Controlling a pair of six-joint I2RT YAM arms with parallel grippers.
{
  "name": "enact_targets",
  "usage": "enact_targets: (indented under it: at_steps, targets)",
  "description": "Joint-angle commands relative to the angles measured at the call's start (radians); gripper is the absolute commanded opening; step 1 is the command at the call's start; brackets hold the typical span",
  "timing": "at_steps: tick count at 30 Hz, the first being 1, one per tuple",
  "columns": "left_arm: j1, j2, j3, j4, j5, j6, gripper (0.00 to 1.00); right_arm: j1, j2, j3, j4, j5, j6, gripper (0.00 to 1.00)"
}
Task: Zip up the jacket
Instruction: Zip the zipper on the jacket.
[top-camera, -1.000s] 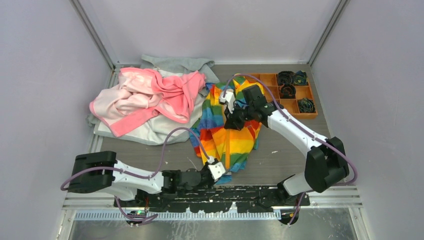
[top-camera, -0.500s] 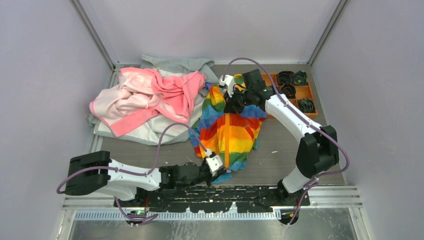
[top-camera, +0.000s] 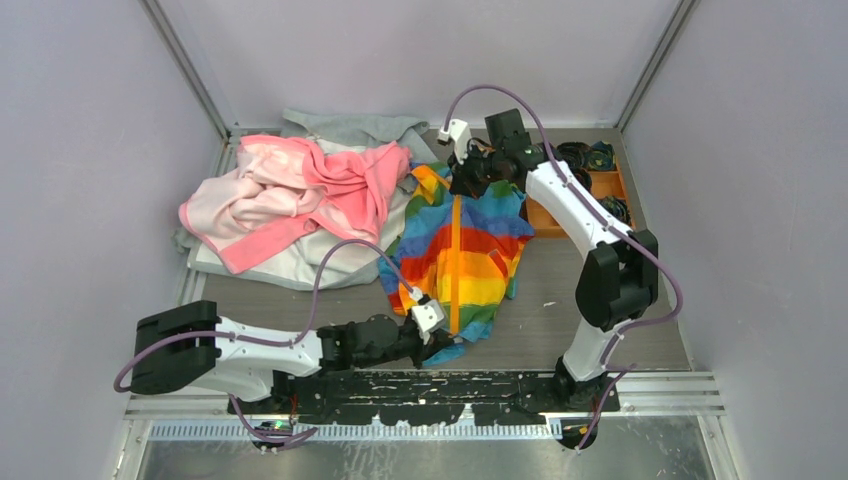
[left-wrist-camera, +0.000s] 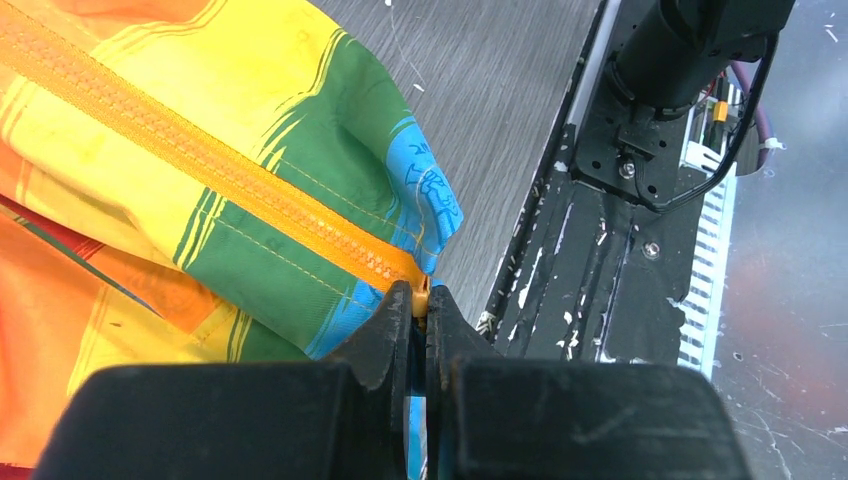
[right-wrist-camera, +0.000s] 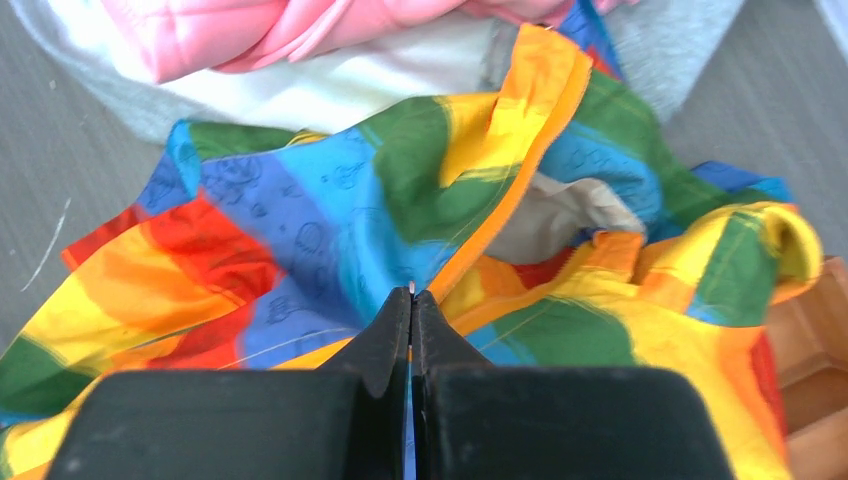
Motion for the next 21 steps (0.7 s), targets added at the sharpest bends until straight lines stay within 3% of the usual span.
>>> enact_targets:
  at_steps: [1, 21]
  targets:
    - [0.003, -0.014, 0.026, -0.029, 0.112, -0.041, 0.0, -0.028, 0.026, 0.136, 0.098, 0.055, -0.041, 0.01]
    - [0.057, -0.05, 0.017, -0.078, 0.172, -0.088, 0.0, -0.054, 0.177, 0.417, 0.107, 0.114, -0.061, 0.01]
